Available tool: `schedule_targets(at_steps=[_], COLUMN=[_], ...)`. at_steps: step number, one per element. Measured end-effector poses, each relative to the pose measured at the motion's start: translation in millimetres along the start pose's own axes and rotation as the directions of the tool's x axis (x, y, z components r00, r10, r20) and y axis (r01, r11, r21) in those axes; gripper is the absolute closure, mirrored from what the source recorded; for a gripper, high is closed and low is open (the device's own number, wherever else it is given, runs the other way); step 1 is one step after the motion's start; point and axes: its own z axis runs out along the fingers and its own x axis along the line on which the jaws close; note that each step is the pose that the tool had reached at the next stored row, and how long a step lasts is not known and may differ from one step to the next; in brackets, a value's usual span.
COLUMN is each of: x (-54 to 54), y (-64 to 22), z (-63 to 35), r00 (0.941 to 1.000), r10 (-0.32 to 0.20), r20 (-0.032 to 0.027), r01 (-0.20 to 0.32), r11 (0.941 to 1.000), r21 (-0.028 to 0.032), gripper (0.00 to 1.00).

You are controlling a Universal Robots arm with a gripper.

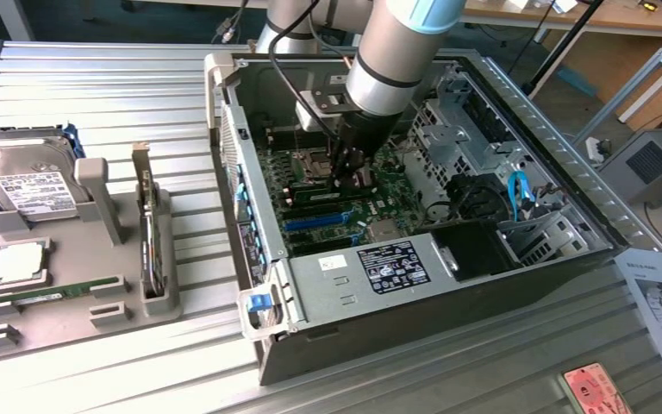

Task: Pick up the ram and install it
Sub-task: 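Press down the ram until it locks into place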

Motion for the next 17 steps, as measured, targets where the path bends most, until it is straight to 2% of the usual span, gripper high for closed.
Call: schedule_targets(at_steps=[10,17], x=[0.1,-0.2], y=[0.0,0.1], z=[1.2,-2.7], r00=[1.0000,1.0000], r10=[0.000,0.000], r20=[0.0003,0.0005], r01=[0.000,0.000], r11=[1.0000,1.0000], r21=[0.0007,0.0004], gripper=[0.89,0.89])
